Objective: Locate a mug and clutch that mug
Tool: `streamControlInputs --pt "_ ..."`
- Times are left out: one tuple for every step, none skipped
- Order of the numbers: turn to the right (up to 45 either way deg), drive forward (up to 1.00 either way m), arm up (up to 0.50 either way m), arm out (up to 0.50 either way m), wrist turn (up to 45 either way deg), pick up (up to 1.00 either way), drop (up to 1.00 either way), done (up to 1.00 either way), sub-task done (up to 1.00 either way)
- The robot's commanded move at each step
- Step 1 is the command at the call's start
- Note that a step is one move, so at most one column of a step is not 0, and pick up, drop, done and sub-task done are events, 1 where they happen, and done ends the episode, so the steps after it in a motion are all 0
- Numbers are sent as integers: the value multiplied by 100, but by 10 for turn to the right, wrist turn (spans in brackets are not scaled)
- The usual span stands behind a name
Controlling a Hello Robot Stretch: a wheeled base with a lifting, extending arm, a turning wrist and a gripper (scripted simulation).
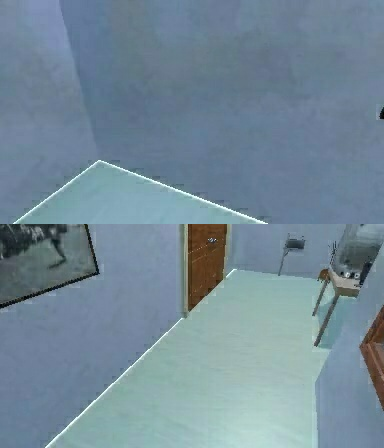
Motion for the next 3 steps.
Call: streamControlInputs --pt "0 55 0 0 0 0 0 0 0" --pt "-450 0 0 0 0 0 0 0 0" --pt "-60 0 0 0 0 0 0 0 0"
